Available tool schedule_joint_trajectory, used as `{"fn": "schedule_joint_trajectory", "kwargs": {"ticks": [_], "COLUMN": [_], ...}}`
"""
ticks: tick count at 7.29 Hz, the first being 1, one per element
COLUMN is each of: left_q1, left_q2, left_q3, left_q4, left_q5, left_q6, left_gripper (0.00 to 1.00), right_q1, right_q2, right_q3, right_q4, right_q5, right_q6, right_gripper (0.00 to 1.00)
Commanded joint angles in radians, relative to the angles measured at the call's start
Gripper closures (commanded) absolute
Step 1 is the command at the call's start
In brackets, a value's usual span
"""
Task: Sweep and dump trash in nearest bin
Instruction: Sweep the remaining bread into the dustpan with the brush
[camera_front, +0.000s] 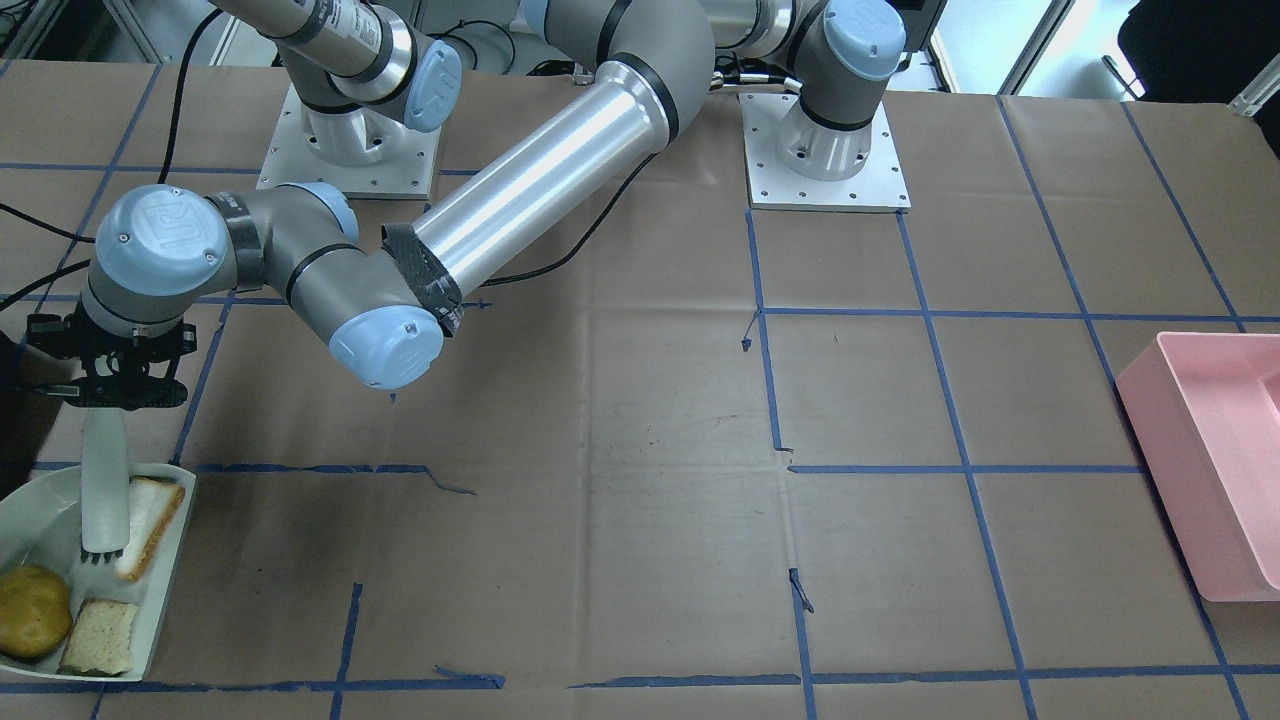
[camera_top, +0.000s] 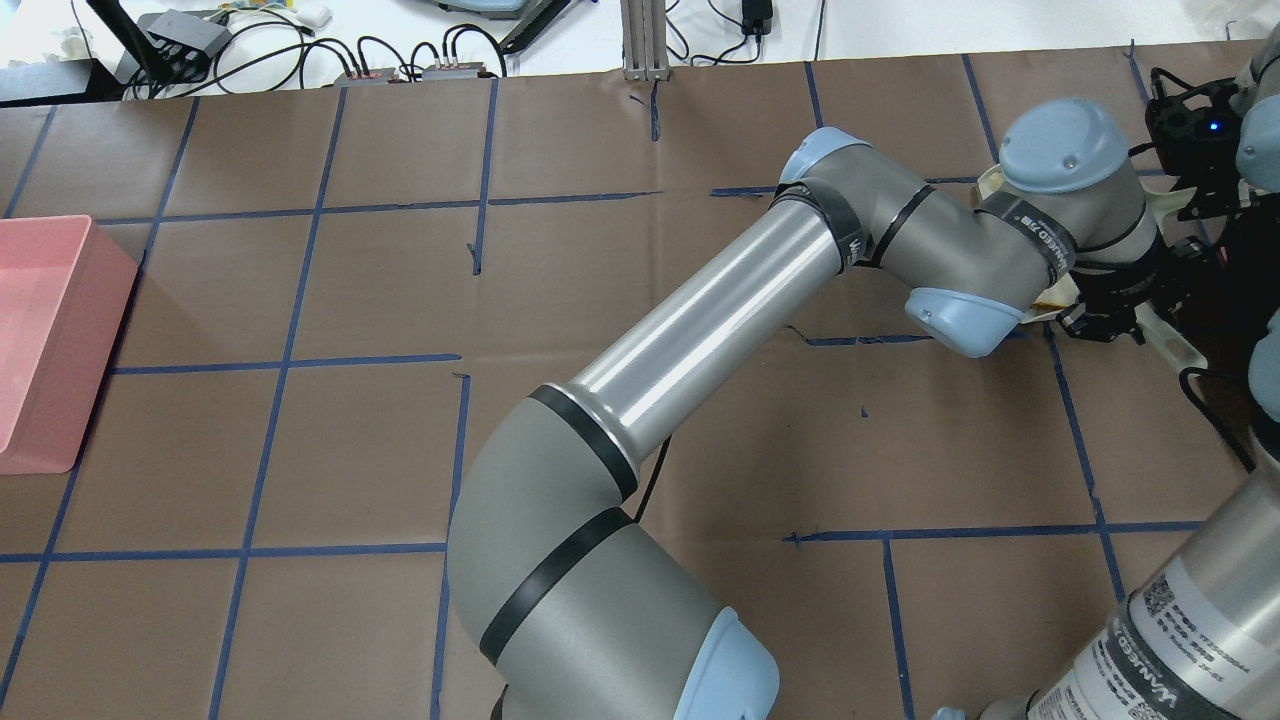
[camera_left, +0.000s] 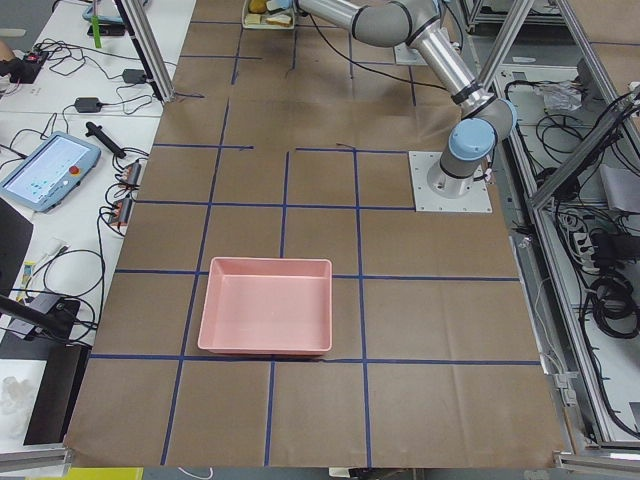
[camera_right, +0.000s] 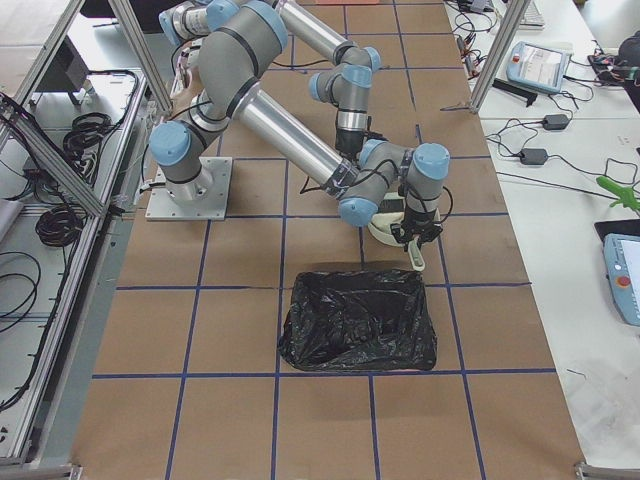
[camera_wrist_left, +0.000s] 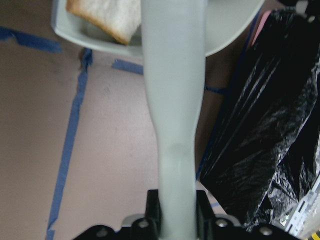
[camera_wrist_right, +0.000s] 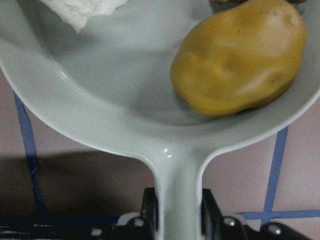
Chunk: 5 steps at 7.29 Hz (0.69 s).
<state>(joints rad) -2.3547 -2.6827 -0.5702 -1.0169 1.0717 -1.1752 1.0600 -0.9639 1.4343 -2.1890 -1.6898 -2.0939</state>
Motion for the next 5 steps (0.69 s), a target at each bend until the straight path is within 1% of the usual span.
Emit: {"fn": "schedule_joint_trajectory", "kwargs": {"ticks": [1,2,3,5], "left_q1": [0.003,0.003,0.002,0.000], "left_q2": [0.084,0.131,0.180,0.294], "left_q3": [-0.104,-0.175,-0.247,-0.434], "left_q4": [-0.038,-0.038,-0.038,-0.038], "left_q5": [0.117,0.135,0.173,0.229], "left_q6": [0.015,0.015,0.015,0.015], "left_gripper": [1.00,1.00,1.00,1.00], "right_q1": [0.000,0.000,0.000,0.000], "right_q2": [0.001,0.001,0.001,0.002], "right_q3": [0.000,0.000,0.000,0.002], "right_q4": [0.000,0.000,0.000,0.002], "right_q5": [0.004,0.010,0.015,0.030], "right_q6": [0.000,0.000,0.000,0.000], "right_gripper": [0.96,0.96,0.96,0.96]}}
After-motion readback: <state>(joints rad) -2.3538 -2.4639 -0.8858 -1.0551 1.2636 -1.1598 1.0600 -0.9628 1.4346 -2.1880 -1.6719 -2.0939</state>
